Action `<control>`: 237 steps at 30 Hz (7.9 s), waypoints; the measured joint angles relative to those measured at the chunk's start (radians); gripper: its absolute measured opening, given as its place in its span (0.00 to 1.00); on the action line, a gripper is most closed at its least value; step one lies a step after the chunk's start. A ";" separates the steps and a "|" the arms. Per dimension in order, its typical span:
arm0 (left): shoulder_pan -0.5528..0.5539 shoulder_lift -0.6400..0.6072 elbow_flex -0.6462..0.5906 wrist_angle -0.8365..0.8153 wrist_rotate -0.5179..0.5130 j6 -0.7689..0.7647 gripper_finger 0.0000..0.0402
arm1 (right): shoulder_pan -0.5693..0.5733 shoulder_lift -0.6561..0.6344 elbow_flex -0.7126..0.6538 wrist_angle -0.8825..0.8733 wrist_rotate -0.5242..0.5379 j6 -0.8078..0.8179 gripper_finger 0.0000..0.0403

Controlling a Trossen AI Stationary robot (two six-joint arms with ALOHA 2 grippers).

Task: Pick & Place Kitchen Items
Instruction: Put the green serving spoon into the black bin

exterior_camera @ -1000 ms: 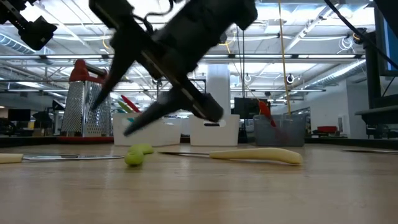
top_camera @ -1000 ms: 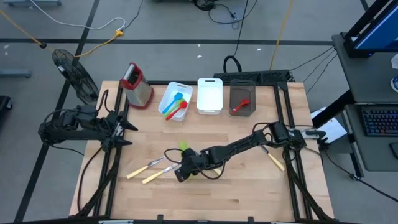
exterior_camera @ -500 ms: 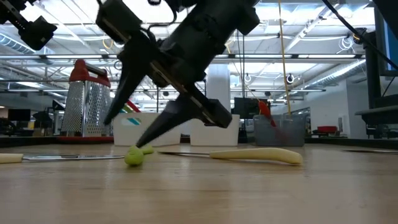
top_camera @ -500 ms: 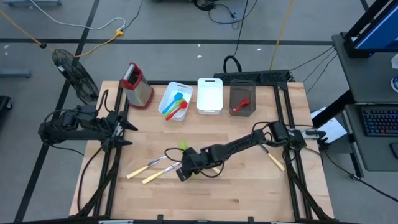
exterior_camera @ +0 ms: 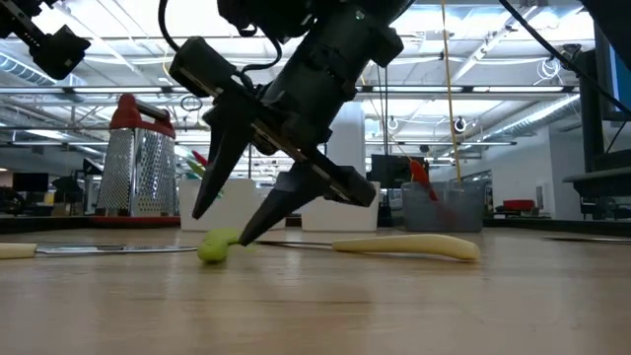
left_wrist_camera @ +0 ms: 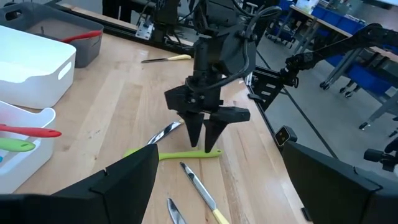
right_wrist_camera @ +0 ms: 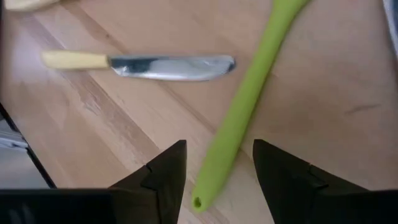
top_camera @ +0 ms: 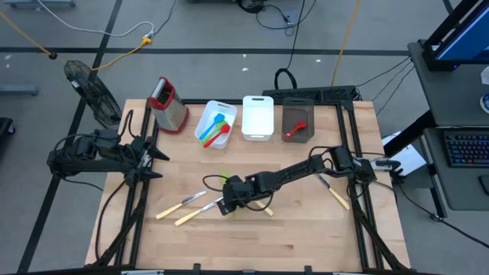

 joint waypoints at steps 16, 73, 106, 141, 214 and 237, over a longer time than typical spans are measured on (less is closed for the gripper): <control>0.000 0.000 0.000 0.003 -0.001 -0.004 0.88 | -0.006 0.057 0.005 0.052 -0.046 0.046 0.39; -0.313 1.146 0.114 0.536 -0.384 -0.813 0.87 | -0.019 -0.807 -0.357 0.003 0.319 -0.671 0.21; -0.418 1.889 0.751 0.048 -0.287 -1.157 0.87 | 0.020 -1.114 -0.879 0.526 0.259 -0.645 0.21; -0.336 1.969 0.752 0.014 -0.168 -1.103 0.10 | 0.020 -1.114 -0.879 0.552 0.262 -0.653 0.21; -0.255 1.440 0.751 0.623 -0.265 -0.785 0.12 | 0.017 -1.030 -1.186 1.242 0.320 -0.508 0.41; -0.185 1.471 0.749 0.653 -0.272 -0.800 0.12 | -0.003 -0.846 -1.021 1.383 0.420 -0.554 0.83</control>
